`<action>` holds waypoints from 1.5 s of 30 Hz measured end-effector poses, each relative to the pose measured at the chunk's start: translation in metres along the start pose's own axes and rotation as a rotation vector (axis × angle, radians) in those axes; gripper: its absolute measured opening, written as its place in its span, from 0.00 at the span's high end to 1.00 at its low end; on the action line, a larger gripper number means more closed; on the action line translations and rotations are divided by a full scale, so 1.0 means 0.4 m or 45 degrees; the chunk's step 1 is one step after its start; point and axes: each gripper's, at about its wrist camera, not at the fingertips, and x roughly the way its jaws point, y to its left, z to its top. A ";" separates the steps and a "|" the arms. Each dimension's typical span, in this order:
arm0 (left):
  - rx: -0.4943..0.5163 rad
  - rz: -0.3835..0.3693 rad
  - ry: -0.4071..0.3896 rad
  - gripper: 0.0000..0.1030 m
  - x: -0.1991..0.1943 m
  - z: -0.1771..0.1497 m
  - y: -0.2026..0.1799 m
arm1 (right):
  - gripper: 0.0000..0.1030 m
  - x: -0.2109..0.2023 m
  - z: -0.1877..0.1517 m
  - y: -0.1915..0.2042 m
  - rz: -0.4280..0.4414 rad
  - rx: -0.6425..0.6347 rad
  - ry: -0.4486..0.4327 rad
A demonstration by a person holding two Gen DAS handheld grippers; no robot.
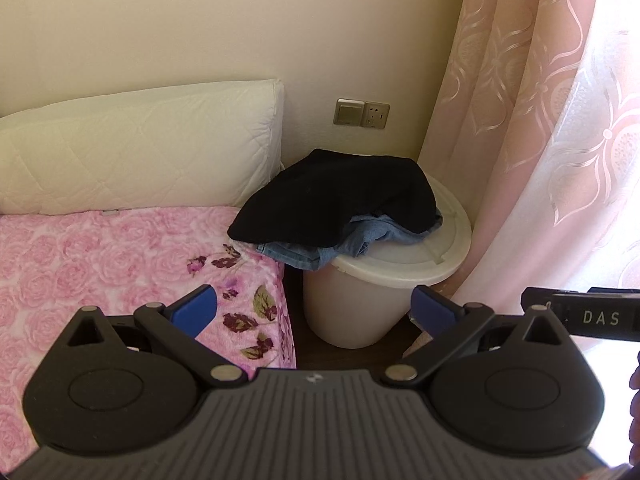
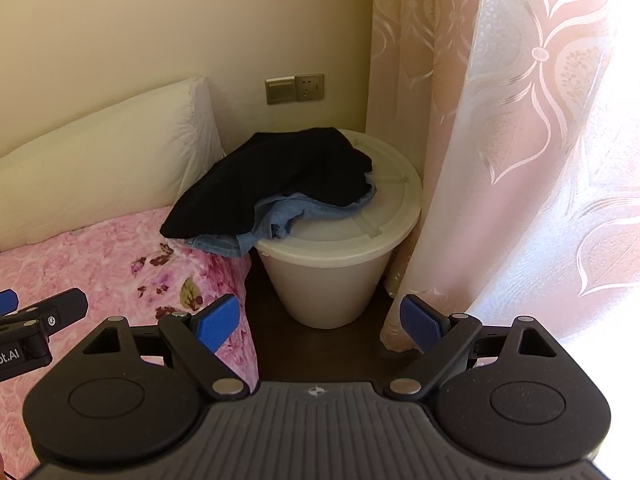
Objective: Fold clothes
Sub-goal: 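Move both grippers toward the black garment on the white bin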
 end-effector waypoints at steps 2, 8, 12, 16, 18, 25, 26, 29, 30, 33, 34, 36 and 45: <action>-0.003 -0.003 0.004 0.01 0.005 0.001 0.002 | 0.13 0.003 -0.001 0.003 -0.007 -0.004 0.005; -0.012 -0.023 0.022 0.01 0.018 0.002 0.003 | 0.13 0.015 0.003 -0.004 -0.028 -0.001 0.025; -0.017 -0.023 0.025 0.01 0.023 0.006 0.009 | 0.13 0.018 0.008 -0.009 -0.032 -0.002 0.021; -0.038 -0.005 0.025 0.01 0.018 0.004 0.029 | 0.13 0.027 0.016 -0.003 -0.020 -0.016 0.027; -0.053 0.009 0.022 0.01 0.015 0.005 0.044 | 0.13 0.031 0.022 0.005 -0.012 -0.029 0.027; -0.105 0.061 0.010 0.01 0.001 0.004 0.094 | 0.13 0.039 0.042 0.049 0.029 -0.090 0.015; -0.110 0.066 0.010 0.01 0.000 0.004 0.097 | 0.13 0.040 0.045 0.052 0.032 -0.099 0.015; -0.122 0.077 0.009 0.01 0.000 0.005 0.104 | 0.13 0.045 0.052 0.059 0.039 -0.114 0.013; -0.126 0.081 0.010 0.01 0.002 0.006 0.103 | 0.13 0.048 0.054 0.060 0.040 -0.115 0.014; -0.129 0.088 0.016 0.01 0.011 0.006 0.099 | 0.13 0.060 0.060 0.056 0.049 -0.116 0.020; -0.128 0.091 0.019 0.01 0.014 0.007 0.097 | 0.13 0.064 0.061 0.054 0.051 -0.117 0.022; -0.126 0.092 0.024 0.01 0.023 0.009 0.090 | 0.13 0.072 0.063 0.049 0.055 -0.117 0.026; -0.098 0.105 0.049 0.01 0.080 0.036 0.052 | 0.13 0.128 0.093 0.015 0.069 -0.086 0.050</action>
